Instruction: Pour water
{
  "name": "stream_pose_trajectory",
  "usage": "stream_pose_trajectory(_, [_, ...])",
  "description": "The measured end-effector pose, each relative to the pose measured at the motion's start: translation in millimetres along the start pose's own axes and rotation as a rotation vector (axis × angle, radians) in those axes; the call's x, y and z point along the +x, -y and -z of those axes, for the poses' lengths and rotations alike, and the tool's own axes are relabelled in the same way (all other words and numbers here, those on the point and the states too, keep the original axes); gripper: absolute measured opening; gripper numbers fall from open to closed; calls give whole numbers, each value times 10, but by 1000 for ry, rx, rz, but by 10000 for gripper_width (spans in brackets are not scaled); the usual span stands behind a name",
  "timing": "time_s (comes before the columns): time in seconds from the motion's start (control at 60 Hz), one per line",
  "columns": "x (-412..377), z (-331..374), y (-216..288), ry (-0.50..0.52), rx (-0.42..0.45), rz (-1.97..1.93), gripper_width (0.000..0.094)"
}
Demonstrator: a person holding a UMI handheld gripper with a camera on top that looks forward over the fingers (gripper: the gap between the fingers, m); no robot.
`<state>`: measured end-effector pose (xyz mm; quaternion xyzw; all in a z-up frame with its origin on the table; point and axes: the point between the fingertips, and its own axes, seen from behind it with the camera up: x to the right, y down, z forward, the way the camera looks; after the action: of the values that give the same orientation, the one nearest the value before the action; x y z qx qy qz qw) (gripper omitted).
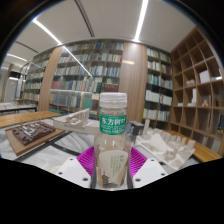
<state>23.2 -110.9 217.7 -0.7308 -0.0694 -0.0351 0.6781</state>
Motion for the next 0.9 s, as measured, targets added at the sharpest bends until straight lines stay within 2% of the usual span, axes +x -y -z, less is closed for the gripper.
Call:
stream_pose_trajectory(0.15, [52,-49,-930,17,-163,-130,412])
stream_pose_trajectory(0.267, [73,-54,-1517,11,-241,-98,422])
stream_pose_trajectory(0.283, [31,-3,-1405,6,-175,-107,427])
stream_pose_trajectory(0.317, [44,-35,-1522,1,-174,-110,440])
stream_pose_trajectory(0.333, [23,30,-1406,-2,-150,-109,423])
stream_pose_trajectory(0.383, [36,-158,-1504,-6,-118,-104,458])
stream_pose_trajectory(0.467, [35,34,-1429,-8,-155,-93,542])
stream_pose_trajectory(0.517, [11,-67,-1595,-4,-195,-92,645])
stream_pose_trajectory(0.567, [-15,58,-1503,7,-223,-102,855])
stream_pose_trajectory(0.583, [-15,95,-1484,6,-227,-106,872])
stream_pose_trajectory(0.617, [25,177,-1467,-14,-235,-107,841])
stream_pose_trajectory(0.683, [25,336,-1394,-37,-238,-111,863])
stream_pose_trajectory(0.9, [-71,1341,-1181,-51,-287,-163,851])
